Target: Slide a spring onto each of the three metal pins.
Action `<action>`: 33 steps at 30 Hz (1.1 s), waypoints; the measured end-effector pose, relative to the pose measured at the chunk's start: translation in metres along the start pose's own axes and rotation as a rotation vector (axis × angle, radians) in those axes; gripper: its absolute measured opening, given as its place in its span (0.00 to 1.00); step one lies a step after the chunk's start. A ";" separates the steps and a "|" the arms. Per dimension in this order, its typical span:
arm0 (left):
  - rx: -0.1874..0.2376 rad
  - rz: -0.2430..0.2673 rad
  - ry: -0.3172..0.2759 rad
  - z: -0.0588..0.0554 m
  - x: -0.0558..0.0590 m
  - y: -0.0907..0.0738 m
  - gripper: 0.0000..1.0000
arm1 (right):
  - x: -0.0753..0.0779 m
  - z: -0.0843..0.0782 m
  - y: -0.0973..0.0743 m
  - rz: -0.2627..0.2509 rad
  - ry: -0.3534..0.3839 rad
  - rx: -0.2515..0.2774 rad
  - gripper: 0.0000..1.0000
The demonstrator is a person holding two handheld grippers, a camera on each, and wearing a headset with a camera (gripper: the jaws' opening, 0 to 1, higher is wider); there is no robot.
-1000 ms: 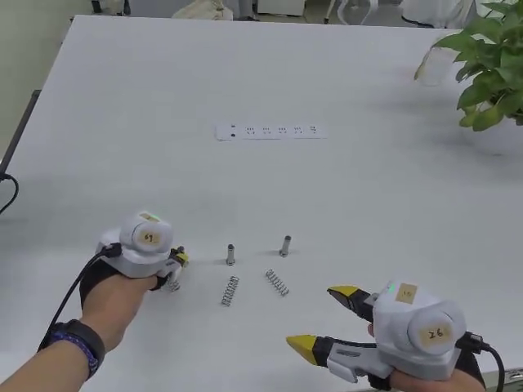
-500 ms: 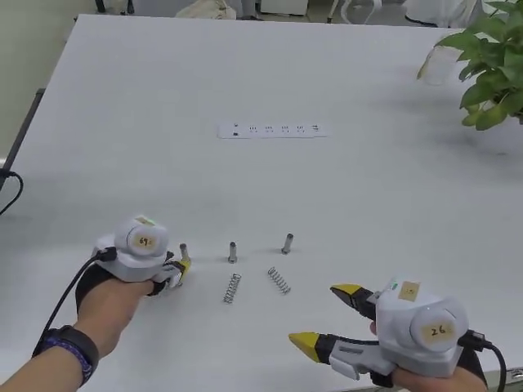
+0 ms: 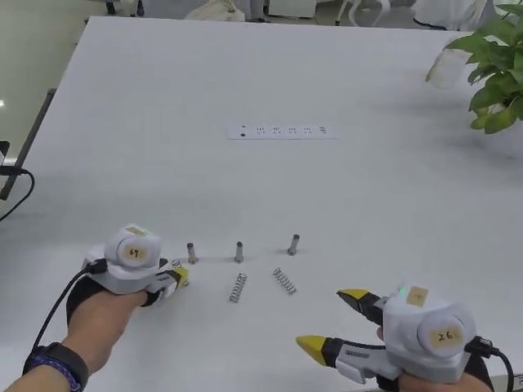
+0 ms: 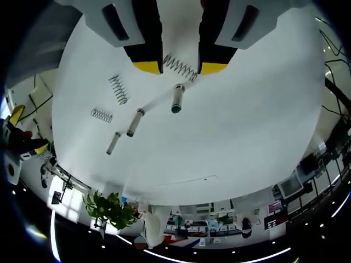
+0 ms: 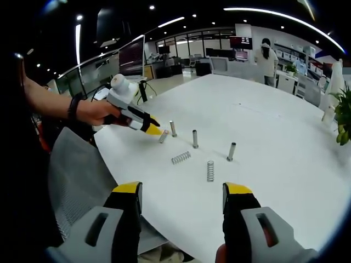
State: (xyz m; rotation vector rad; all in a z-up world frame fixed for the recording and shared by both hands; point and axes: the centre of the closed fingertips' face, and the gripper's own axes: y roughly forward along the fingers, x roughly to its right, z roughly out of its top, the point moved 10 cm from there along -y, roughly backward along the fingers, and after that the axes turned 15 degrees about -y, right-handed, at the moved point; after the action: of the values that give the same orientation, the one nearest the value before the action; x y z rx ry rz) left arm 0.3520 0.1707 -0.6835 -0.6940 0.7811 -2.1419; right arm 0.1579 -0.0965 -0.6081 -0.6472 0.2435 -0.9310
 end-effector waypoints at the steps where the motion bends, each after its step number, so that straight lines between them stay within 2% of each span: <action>1: 0.002 0.004 0.012 -0.001 0.001 -0.003 0.19 | 0.000 0.000 0.000 0.000 0.000 0.000 0.58; 11: 0.054 -0.004 -0.002 -0.007 -0.002 -0.020 0.21 | -0.003 -0.003 0.000 0.010 -0.018 -0.014 0.58; 18: 0.063 -0.010 0.001 -0.012 -0.005 -0.031 0.24 | -0.004 -0.004 0.001 0.013 -0.024 -0.016 0.58; 25: 0.066 -0.015 0.013 -0.018 -0.004 -0.043 0.29 | -0.005 -0.006 0.003 0.018 -0.027 -0.016 0.58; 33: 0.093 -0.023 0.017 -0.016 -0.005 -0.057 0.33 | -0.005 -0.006 0.007 0.028 -0.030 -0.014 0.58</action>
State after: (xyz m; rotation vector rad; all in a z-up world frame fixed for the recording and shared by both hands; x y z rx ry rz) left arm 0.3183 0.2107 -0.6546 -0.6393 0.6808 -2.1927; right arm 0.1569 -0.0920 -0.6179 -0.6691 0.2319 -0.8931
